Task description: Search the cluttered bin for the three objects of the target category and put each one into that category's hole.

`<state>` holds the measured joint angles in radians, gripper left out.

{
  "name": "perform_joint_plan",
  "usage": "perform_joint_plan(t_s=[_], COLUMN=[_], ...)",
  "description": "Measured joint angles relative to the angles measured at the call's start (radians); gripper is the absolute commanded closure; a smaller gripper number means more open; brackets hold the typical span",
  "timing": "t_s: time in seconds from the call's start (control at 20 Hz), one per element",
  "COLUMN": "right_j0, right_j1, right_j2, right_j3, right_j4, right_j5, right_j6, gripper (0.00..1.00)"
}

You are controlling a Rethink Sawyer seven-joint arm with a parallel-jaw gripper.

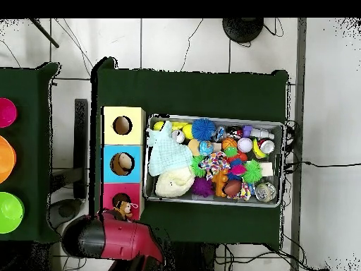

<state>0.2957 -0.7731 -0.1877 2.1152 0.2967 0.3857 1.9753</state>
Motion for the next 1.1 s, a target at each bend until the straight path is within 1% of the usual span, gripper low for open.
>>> perform_joint_plan(t_s=[0.7,0.85,1.1], right_j0=[0.0,0.006,0.02], right_j1=[0.009,0.018,0.043], right_j2=[-0.003,-0.012,-0.032], right_j3=[-0.02,-0.037,-0.084], right_j4=[-0.002,-0.003,-0.003], right_j5=[0.031,0.058,0.131], right_j6=[0.0,0.0,0.0], gripper=[1.0,1.0,1.0])
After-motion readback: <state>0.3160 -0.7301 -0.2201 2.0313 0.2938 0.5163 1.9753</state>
